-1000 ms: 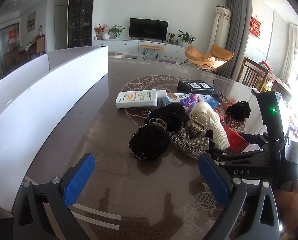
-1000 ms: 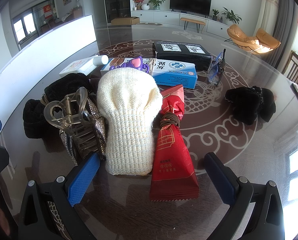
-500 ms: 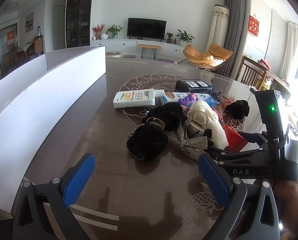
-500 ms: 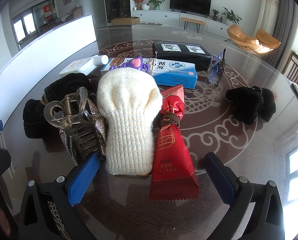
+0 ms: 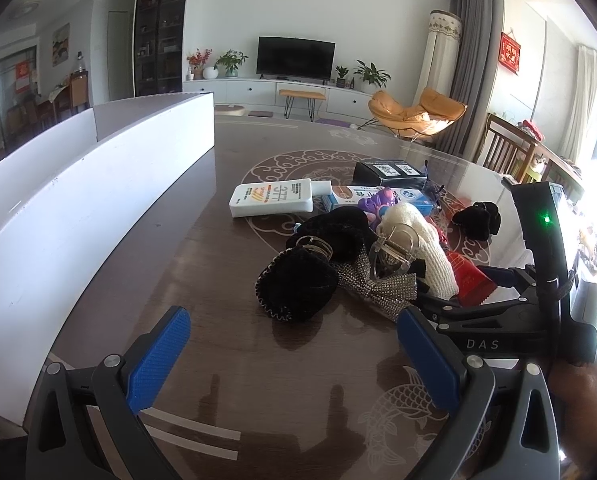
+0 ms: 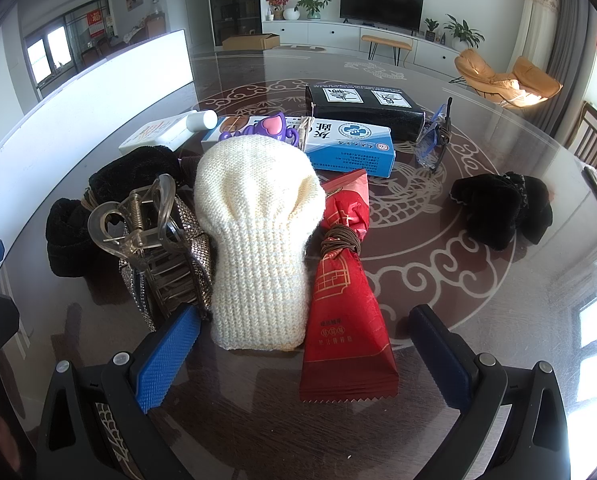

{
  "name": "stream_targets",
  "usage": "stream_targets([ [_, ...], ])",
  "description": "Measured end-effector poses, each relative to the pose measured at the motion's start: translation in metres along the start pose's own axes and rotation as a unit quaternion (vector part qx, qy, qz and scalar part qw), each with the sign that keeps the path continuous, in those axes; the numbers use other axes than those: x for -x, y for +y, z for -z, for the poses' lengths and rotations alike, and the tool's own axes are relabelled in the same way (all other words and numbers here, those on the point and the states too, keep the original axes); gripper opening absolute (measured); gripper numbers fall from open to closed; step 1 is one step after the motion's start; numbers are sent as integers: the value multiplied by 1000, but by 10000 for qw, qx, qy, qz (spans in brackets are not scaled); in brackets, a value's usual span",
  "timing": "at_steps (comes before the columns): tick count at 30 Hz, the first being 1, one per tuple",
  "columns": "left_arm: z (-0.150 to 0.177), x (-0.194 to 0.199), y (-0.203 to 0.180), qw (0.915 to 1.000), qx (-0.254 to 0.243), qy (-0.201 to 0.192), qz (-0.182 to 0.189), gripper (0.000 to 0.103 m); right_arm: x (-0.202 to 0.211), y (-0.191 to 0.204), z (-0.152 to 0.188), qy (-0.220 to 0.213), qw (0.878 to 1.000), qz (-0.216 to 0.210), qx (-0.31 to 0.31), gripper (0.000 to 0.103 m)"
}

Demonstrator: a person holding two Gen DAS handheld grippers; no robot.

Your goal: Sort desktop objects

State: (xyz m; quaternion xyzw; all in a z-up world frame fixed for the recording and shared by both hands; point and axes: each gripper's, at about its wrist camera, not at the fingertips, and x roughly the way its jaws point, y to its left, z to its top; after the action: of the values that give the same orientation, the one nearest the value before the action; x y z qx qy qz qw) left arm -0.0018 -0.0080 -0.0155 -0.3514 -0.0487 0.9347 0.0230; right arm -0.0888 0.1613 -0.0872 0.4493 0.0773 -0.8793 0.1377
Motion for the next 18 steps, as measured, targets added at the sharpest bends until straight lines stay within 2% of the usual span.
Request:
stream_targets([
  [18, -1, 2, 2, 10000, 49, -21, 22, 103, 0, 0, 0, -1, 10000, 1, -1, 103],
])
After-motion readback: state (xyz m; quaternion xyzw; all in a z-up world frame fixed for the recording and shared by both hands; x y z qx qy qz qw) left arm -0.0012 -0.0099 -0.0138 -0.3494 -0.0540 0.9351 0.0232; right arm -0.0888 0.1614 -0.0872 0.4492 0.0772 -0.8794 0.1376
